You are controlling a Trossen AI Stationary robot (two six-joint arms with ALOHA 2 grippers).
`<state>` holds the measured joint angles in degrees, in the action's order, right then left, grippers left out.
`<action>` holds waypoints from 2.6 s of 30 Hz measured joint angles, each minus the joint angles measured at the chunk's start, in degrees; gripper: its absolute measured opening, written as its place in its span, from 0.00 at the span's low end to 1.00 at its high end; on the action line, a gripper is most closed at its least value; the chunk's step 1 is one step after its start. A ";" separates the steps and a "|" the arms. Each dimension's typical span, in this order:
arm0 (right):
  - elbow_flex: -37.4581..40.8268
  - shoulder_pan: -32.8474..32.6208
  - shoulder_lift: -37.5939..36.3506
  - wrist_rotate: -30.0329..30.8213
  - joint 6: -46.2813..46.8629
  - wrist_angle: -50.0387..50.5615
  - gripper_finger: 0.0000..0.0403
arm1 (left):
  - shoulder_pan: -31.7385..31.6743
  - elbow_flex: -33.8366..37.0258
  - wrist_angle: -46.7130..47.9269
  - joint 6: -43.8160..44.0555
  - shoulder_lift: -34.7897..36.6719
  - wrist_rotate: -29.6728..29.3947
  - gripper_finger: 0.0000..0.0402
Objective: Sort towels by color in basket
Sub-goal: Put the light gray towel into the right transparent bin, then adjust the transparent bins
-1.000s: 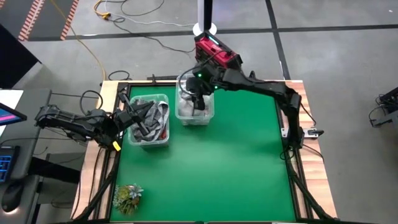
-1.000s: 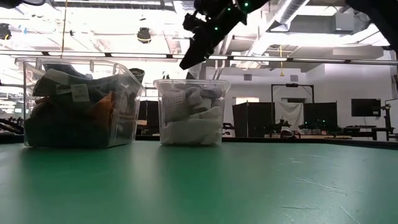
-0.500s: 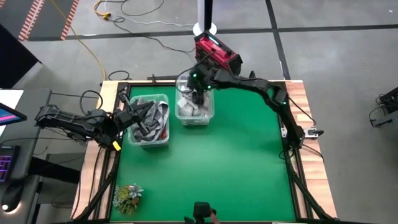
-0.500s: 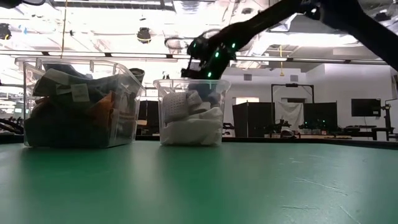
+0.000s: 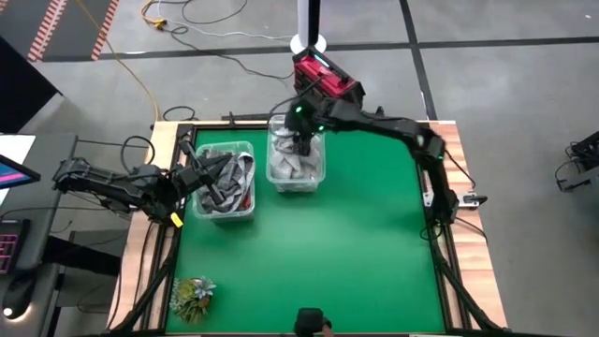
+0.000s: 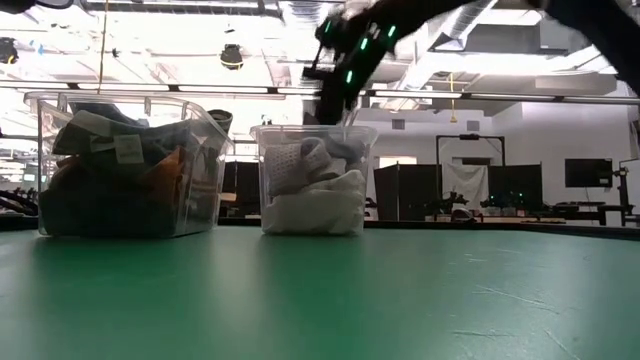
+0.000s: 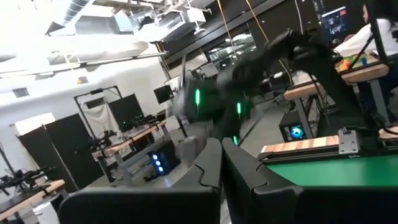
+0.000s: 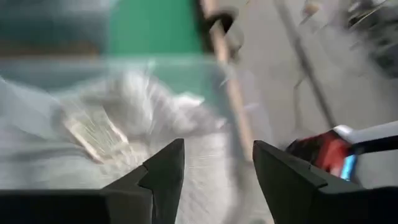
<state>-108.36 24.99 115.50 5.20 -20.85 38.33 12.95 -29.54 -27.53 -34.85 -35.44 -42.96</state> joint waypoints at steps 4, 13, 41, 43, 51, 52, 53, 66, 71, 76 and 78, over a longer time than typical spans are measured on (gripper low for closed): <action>-0.10 -0.44 -5.43 0.93 2.22 -0.29 0.55 | -0.02 -0.05 1.12 2.75 0.00 0.00 0.00; 6.26 -11.02 -7.15 -0.83 4.52 3.35 0.55 | 1.32 -10.64 33.35 18.07 -3.30 -0.33 0.00; 34.24 -28.06 -26.77 16.42 13.98 -16.31 0.55 | 9.99 -35.61 93.33 57.26 -30.12 22.75 0.44; 34.90 -28.02 -26.63 16.41 13.95 -17.71 0.55 | 8.67 -35.61 95.68 57.95 -31.90 23.30 0.44; 34.89 -27.97 -26.45 16.40 13.95 -18.48 0.55 | 3.21 -35.61 100.62 51.39 -37.73 25.42 0.43; 34.89 -27.97 -26.45 16.40 13.93 -18.60 0.55 | 2.53 -35.61 100.94 49.92 -38.18 25.59 0.42; 34.89 -27.97 -26.45 16.40 13.91 -18.78 0.55 | 1.82 -35.61 101.46 48.57 -38.61 25.54 0.42; 34.89 -27.97 -26.21 16.38 13.50 -18.56 0.55 | -9.32 -28.43 101.40 34.13 -39.15 21.38 0.39; 34.89 -27.95 -26.21 16.38 13.33 -18.58 0.55 | -12.66 -26.79 100.88 31.18 -39.15 12.48 0.39; 34.87 -27.61 -26.21 16.36 13.32 -18.60 0.55 | -14.66 -26.75 97.35 31.50 -39.14 3.93 0.39; 34.87 -27.47 -26.21 16.36 13.32 -18.51 0.55 | -15.19 -26.78 95.62 32.25 -39.12 3.76 0.39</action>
<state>-73.49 -2.48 89.30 21.56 -7.53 19.81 -2.24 -56.31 68.09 -2.61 -74.56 -39.20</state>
